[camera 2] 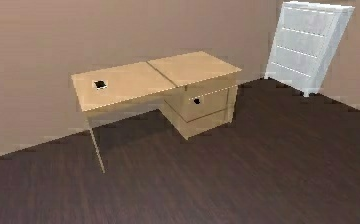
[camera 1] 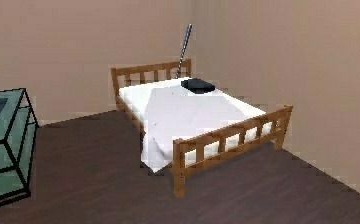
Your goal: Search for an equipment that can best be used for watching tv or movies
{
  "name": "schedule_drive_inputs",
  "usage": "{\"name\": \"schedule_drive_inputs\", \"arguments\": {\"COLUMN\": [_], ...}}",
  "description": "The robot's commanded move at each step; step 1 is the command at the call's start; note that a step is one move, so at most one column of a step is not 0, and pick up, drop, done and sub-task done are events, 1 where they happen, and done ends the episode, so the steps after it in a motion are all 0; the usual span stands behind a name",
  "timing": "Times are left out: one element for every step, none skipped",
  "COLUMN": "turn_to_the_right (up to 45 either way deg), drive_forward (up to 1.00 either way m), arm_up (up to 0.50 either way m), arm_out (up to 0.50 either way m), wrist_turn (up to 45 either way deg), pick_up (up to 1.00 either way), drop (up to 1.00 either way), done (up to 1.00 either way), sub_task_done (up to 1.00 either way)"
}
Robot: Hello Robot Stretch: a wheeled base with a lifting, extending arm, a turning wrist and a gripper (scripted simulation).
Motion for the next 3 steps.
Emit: {"name": "schedule_drive_inputs", "arguments": {"turn_to_the_right": [-12.0,0.0,0.0], "drive_forward": [0.00,0.25,0.65], "arm_up": [0.00,0.00,0.00], "arm_out": [0.00,0.00,0.00], "wrist_turn": [0.0,0.0,0.0], "pick_up": [0.00,0.00,0.00], "drop": [0.00,0.00,0.00], "done": [0.00,0.00,0.00], "sub_task_done": [0.00,0.00,0.00]}}
